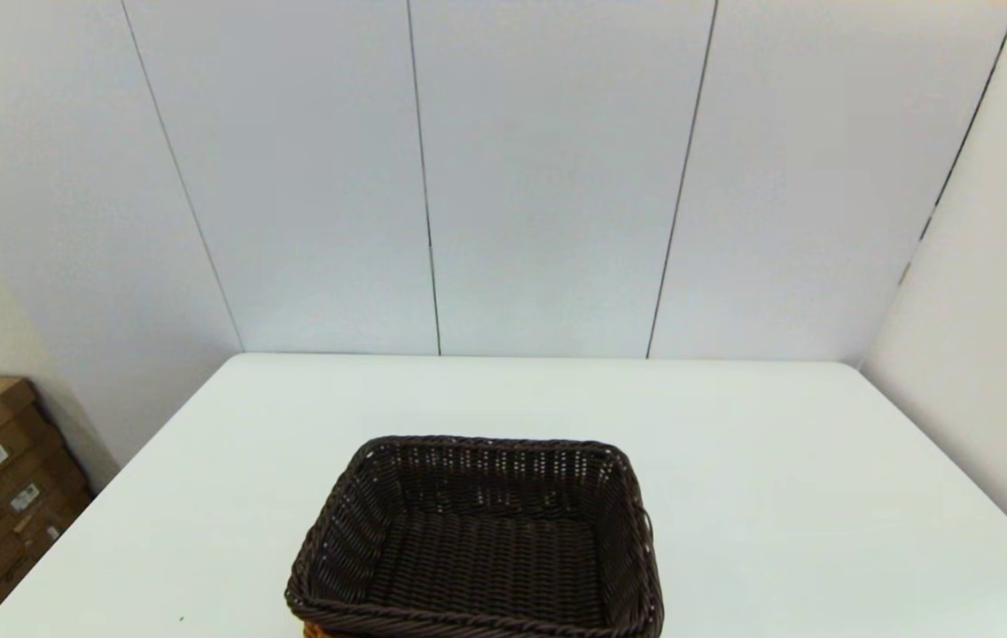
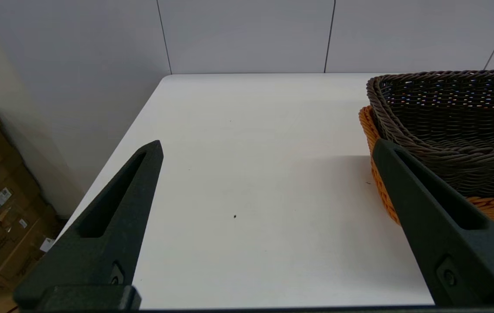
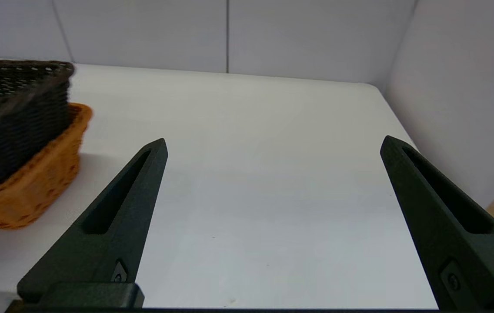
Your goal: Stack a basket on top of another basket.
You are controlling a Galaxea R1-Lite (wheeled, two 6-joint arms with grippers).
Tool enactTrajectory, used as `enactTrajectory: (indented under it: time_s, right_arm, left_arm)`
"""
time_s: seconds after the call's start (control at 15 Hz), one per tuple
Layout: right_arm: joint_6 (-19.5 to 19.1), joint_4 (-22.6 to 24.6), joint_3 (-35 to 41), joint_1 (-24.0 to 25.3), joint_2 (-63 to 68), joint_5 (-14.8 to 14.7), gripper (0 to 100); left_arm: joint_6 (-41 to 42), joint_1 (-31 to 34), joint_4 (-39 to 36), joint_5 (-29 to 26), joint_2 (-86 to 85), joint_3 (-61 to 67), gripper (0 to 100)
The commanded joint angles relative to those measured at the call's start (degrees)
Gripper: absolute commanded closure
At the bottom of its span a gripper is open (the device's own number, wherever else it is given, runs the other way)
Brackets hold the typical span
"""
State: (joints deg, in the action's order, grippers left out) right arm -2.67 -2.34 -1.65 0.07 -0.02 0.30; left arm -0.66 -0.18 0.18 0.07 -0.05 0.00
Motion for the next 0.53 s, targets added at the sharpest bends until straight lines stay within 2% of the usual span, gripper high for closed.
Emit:
enactTrajectory:
  time_s: [0.07, 0.53]
  right_arm:
    - [0.0, 0.1, 0.9, 0.0, 0.0, -0.1, 0]
    - [1.2, 0.1, 0.8, 0.0, 0.0, 0.0, 0]
  left_arm:
    - [0.0, 0.0, 0.0, 0.0, 0.0, 0.0, 0]
    - [0.0, 0.0, 0.0, -0.1, 0.0, 0.0, 0]
